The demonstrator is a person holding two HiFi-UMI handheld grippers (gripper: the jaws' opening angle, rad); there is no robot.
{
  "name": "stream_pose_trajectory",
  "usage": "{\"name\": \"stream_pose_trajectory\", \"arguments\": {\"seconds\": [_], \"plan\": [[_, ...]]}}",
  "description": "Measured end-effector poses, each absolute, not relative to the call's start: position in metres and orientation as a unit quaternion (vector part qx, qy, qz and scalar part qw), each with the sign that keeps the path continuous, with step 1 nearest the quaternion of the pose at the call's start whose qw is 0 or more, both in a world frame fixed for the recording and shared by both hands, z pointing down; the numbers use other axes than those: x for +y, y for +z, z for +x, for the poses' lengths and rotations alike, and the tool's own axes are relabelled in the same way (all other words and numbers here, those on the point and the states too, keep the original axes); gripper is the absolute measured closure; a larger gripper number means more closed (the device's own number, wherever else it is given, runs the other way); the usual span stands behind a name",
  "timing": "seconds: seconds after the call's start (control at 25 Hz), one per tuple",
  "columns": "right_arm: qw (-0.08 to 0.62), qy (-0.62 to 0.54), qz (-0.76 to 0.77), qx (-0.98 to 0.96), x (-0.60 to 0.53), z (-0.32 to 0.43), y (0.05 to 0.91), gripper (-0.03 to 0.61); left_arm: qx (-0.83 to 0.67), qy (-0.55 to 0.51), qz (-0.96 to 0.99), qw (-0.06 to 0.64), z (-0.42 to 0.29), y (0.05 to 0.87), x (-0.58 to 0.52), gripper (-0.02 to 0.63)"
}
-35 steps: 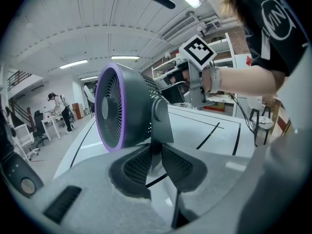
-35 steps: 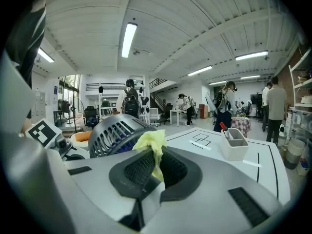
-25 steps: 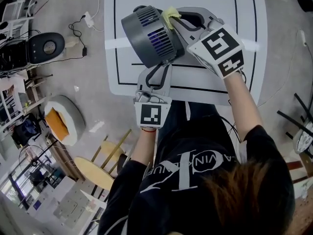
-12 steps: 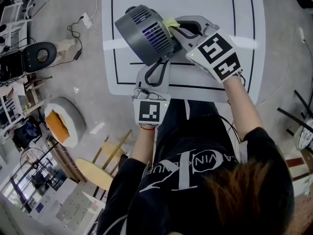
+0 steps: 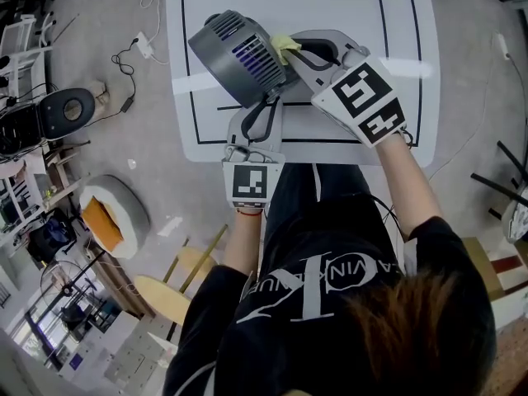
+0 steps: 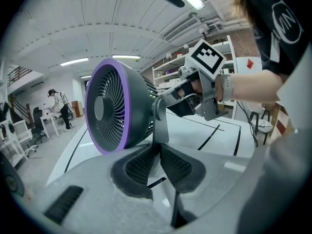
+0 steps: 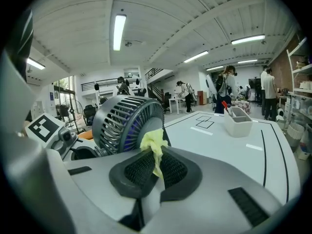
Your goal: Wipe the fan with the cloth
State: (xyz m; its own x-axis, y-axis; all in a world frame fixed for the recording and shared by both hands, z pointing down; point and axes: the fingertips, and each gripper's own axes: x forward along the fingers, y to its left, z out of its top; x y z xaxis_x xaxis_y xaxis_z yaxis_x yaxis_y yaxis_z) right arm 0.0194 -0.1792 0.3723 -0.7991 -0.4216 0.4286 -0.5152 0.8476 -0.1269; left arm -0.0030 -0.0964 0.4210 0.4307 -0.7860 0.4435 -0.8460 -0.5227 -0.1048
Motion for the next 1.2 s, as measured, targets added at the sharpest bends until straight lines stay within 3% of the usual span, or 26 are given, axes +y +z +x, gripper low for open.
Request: {"name": "stream_pose_trajectory", "arguments": {"seconds": [0.68, 0.92, 1.2], "plan": [[0.127, 0.166, 0.287, -0.935, -0.171, 0.025, 0.352, 0.554, -0.506, 0.212, 0.833, 0.079, -0.016, 0.427, -0.101, 0.552], [0.077, 0.175, 0.311, -0.931, -0.163, 0.054, 0.315, 0.552, -0.535, 0.166, 0.824, 0.085, -0.015, 0.399, -0.086, 0.603], [0.087, 0.147, 0.334, -0.927, -0.136, 0.06, 0.303, 0.552, -0.528, 0.154, 0.833, 0.06, -0.026, 0.386, -0.066, 0.603]]}}
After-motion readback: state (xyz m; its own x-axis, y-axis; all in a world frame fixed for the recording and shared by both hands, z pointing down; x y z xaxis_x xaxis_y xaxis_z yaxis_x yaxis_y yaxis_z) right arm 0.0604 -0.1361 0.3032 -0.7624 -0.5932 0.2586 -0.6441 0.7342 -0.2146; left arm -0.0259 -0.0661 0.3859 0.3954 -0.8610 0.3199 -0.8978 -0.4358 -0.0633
